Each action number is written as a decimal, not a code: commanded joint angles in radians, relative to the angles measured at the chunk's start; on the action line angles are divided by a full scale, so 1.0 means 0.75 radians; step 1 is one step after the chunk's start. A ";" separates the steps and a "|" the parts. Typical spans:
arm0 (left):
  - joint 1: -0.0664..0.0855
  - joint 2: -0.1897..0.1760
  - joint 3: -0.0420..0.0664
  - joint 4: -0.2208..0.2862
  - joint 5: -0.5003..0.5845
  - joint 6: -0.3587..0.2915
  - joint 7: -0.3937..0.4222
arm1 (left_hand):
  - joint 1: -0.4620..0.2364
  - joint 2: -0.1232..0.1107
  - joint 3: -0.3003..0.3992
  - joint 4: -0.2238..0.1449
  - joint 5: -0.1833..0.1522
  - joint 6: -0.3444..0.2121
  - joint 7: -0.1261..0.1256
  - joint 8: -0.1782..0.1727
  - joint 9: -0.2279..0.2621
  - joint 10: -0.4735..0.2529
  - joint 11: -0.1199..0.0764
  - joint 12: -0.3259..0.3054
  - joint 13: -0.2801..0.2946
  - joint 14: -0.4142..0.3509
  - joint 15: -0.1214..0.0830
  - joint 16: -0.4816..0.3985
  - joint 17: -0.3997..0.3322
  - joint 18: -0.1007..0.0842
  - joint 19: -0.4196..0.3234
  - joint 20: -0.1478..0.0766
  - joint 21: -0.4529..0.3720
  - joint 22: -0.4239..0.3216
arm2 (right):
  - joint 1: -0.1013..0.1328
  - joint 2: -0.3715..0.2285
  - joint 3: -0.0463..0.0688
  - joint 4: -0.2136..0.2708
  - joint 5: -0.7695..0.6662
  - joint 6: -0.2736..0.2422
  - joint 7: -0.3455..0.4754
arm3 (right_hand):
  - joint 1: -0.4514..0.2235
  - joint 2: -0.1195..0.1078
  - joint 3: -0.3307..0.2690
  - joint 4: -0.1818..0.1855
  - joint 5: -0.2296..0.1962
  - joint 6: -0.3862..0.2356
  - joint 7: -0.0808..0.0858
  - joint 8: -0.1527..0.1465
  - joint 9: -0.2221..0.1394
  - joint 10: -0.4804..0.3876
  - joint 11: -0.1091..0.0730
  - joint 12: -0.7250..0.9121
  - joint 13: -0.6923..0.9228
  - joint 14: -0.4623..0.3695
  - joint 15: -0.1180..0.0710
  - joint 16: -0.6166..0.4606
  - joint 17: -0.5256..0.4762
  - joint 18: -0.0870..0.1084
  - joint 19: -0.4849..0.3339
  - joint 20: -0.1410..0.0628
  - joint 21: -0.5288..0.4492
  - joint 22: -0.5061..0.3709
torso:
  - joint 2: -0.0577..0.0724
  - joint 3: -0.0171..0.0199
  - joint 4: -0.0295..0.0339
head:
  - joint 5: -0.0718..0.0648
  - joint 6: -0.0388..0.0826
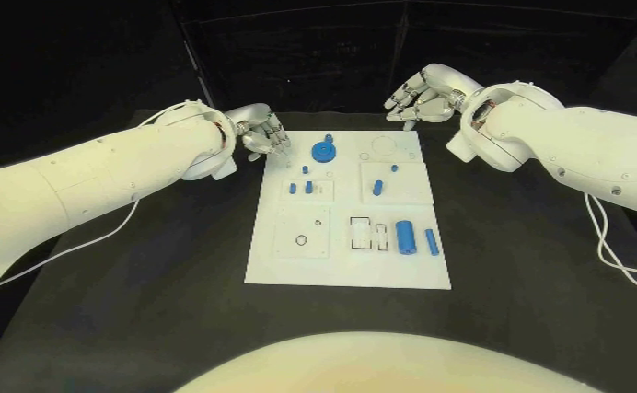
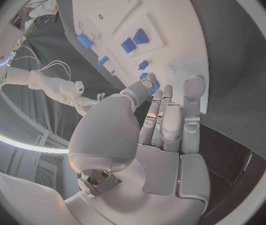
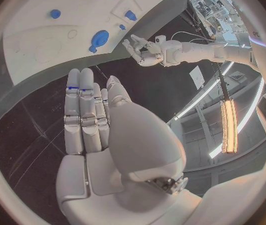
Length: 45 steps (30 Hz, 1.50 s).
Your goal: Assemble the parts on the task board
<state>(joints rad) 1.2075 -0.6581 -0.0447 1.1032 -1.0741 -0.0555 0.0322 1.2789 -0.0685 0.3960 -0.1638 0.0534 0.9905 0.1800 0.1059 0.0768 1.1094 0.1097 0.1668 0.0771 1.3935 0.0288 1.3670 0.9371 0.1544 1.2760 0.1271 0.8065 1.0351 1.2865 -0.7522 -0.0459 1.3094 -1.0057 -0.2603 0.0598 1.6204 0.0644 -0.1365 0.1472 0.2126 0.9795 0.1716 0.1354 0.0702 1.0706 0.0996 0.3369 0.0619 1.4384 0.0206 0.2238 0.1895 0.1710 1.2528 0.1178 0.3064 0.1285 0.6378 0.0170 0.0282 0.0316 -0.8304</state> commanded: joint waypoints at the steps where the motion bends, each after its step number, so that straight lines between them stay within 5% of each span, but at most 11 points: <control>1: 0.006 -0.031 0.003 0.037 0.311 -0.144 0.108 | 0.004 0.012 0.009 0.007 -0.001 0.022 -0.003 0.014 0.002 0.021 -0.006 0.013 0.003 -0.023 -0.012 -0.039 -0.073 0.021 -0.027 -0.007 -0.077 -0.052 | 0.003 -0.017 0.001 0.013 -0.143 0.026 -0.017 | 0.023 -0.006 0.003 -0.020 -0.003 0.021 -0.004 -0.003 -0.001 0.036 -0.012 -0.010 0.001 0.072 -0.021 0.043 0.029 0.019 0.057 -0.024 0.045 0.022 | 0.000 -0.0029 0.0038 | -0.023 0.014; 7: 0.006 -0.133 0.000 0.176 0.703 -0.261 0.292 | 0.006 0.022 0.016 0.018 -0.001 0.045 -0.009 0.033 0.001 0.059 -0.016 0.041 0.011 -0.068 -0.021 -0.104 -0.192 0.039 -0.079 -0.014 -0.202 -0.135 | -0.005 -0.049 0.000 0.041 -0.408 0.034 -0.089 | 0.023 -0.023 0.036 -0.035 0.001 0.090 -0.032 -0.024 -0.003 0.150 -0.044 -0.074 0.008 0.100 -0.065 0.397 0.238 0.011 0.172 -0.070 0.215 0.119 | 0.000 -0.0034 0.0009 | -0.061 0.030; 11: 0.001 -0.186 -0.013 0.288 1.027 -0.282 0.442 | 0.007 0.026 0.017 0.029 -0.001 0.051 -0.010 0.044 -0.004 0.060 -0.018 0.053 0.012 -0.171 -0.018 -0.212 -0.383 0.038 -0.130 -0.014 -0.257 -0.163 | -0.029 -0.067 0.000 0.077 -0.570 0.044 -0.160 | 0.015 -0.041 0.065 -0.023 -0.005 0.122 -0.042 -0.051 -0.004 0.197 -0.053 -0.139 0.010 0.083 -0.070 0.837 0.620 0.007 0.180 -0.083 0.346 0.207 | 0.002 -0.0051 0.0030 | -0.093 0.035; 17: -0.008 -0.227 -0.025 0.394 1.406 -0.195 0.594 | -0.058 0.035 -0.027 0.093 -0.003 0.037 -0.006 0.045 -0.010 0.034 -0.010 0.055 0.009 -0.254 -0.007 -0.302 -0.535 0.036 -0.162 -0.003 -0.312 -0.197 | -0.073 -0.071 0.000 0.109 -0.736 0.073 -0.252 | -0.013 -0.077 0.064 0.003 -0.041 0.072 -0.032 -0.094 -0.007 0.091 -0.029 -0.240 0.000 0.068 -0.049 0.924 0.711 0.000 0.142 -0.069 0.405 0.253 | 0.003 -0.0025 0.0025 | -0.096 0.039; 23: -0.012 -0.242 -0.030 0.433 1.491 -0.171 0.639 | -0.069 0.032 -0.052 0.108 -0.002 0.033 -0.006 0.047 -0.011 0.028 -0.008 0.059 0.010 -0.268 -0.006 -0.321 -0.564 0.037 -0.163 -0.001 -0.331 -0.212 | -0.111 -0.064 0.000 0.111 -0.807 0.073 -0.276 | -0.018 -0.090 0.083 0.016 -0.046 0.059 -0.032 -0.092 -0.004 0.092 -0.025 -0.263 0.003 0.087 -0.048 1.125 0.929 0.002 0.125 -0.060 0.504 0.326 | 0.002 -0.0014 0.0022 | -0.089 0.037; 27: -0.015 -0.244 -0.032 0.451 1.511 -0.162 0.651 | -0.067 0.032 -0.057 0.110 -0.002 0.032 -0.005 0.048 -0.011 0.026 -0.008 0.061 0.010 -0.271 -0.006 -0.326 -0.572 0.038 -0.162 -0.001 -0.336 -0.216 | -0.130 -0.056 0.000 0.110 -0.830 0.076 -0.279 | -0.017 -0.105 0.112 0.029 -0.047 0.055 -0.032 -0.092 -0.003 0.106 -0.023 -0.278 0.002 0.093 -0.045 1.288 1.093 -0.026 0.133 -0.046 0.756 0.598 | 0.004 -0.0013 0.0028 | -0.081 0.033; 45: -0.018 -0.242 -0.067 0.471 1.522 -0.159 0.636 | -0.056 0.038 -0.092 0.124 -0.002 0.007 0.006 0.046 -0.013 0.001 0.001 0.071 0.011 -0.279 0.000 -0.340 -0.592 0.037 -0.154 0.004 -0.364 -0.241 | -0.164 -0.016 0.000 0.075 -0.832 0.090 -0.259 | -0.004 -0.107 0.169 0.036 -0.046 0.066 -0.018 -0.090 -0.002 0.100 -0.016 -0.297 0.003 0.080 -0.033 1.354 1.150 -0.025 0.083 -0.033 0.865 0.699 | 0.002 -0.0022 0.0021 | -0.059 0.019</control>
<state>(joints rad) 1.1929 -0.8411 -0.0958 1.4545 0.0529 -0.1874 0.4944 1.2353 -0.0459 0.3351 -0.0704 0.0534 1.0020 0.1857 0.1360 0.0680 1.1182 0.1090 0.2136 0.0846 1.1917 0.0270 1.1183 0.4940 0.1694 1.1600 0.1253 0.5382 0.8549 1.1623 -0.7661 -0.0465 1.3670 -1.6194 -0.1998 -0.1402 1.6106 -0.0130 -0.0152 0.1751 0.1805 1.0269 0.1523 0.0689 0.0681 1.1414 0.0822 0.1189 0.0630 1.4687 -0.0107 1.2336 1.0500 0.1710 1.3240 0.0927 0.9521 0.6507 0.6404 0.0161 0.0298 -0.0132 -0.8142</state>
